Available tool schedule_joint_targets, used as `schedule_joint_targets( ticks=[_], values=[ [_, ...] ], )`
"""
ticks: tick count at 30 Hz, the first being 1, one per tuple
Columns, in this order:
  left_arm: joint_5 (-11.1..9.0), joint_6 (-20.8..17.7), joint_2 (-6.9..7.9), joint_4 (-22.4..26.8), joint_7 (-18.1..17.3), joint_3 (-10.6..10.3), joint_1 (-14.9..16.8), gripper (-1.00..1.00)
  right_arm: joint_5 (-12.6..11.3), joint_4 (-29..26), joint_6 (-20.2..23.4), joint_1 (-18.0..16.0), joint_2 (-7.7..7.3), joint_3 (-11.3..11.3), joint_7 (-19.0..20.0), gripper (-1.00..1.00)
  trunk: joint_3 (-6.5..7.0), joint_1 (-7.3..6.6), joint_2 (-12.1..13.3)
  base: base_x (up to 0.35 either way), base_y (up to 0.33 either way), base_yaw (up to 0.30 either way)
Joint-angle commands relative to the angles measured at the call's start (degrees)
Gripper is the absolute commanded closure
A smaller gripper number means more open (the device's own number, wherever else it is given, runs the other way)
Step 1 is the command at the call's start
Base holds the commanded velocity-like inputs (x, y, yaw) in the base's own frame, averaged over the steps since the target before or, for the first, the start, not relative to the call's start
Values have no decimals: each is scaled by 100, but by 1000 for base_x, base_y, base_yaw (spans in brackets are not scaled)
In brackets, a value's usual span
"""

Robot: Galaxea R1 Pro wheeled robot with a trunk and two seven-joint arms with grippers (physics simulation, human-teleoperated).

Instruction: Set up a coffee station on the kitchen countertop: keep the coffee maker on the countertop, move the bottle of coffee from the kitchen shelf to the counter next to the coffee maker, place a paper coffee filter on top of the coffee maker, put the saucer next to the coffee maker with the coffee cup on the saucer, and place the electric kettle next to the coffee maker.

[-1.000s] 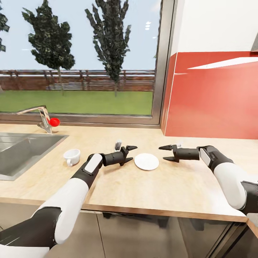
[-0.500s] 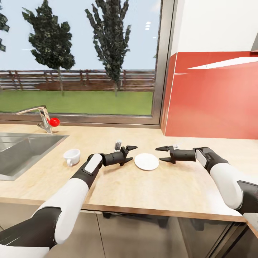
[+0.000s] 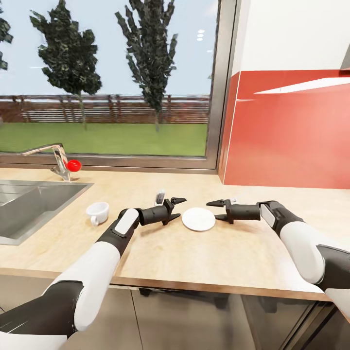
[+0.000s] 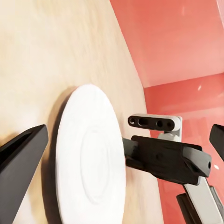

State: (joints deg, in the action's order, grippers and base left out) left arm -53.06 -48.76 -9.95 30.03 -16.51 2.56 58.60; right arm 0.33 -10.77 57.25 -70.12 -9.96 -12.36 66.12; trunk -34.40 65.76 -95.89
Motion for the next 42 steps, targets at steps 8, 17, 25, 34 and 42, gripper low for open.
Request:
schedule_joint_targets(
  ticks=[8, 17, 25, 34, 42],
  values=[
    [138, -19, -4, -6, -1, 16, 2, -100, 81, 5, 6, -1, 52, 58, 6, -100, -8, 0, -2, 0, 0, 0],
    [138, -19, -4, -6, -1, 16, -1, -100, 79, 5, 6, -1, 145, 58, -2, -100, -8, 0, -2, 0, 0, 0],
    [138, -21, -4, -6, -10, 18, 2, -100, 75, 5, -3, -1, 152, 53, 0, -100, -8, 0, -2, 0, 0, 0],
    [138, -28, -4, 0, -17, 25, 0, -100, 72, 5, -3, -1, 152, 49, 5, 100, -8, 0, -2, 0, 0, 0],
    [138, -28, -4, 2, -113, 39, 1, -100, 72, 5, -3, -1, 152, 49, 6, 100, -8, 0, -2, 0, 0, 0]
  ],
)
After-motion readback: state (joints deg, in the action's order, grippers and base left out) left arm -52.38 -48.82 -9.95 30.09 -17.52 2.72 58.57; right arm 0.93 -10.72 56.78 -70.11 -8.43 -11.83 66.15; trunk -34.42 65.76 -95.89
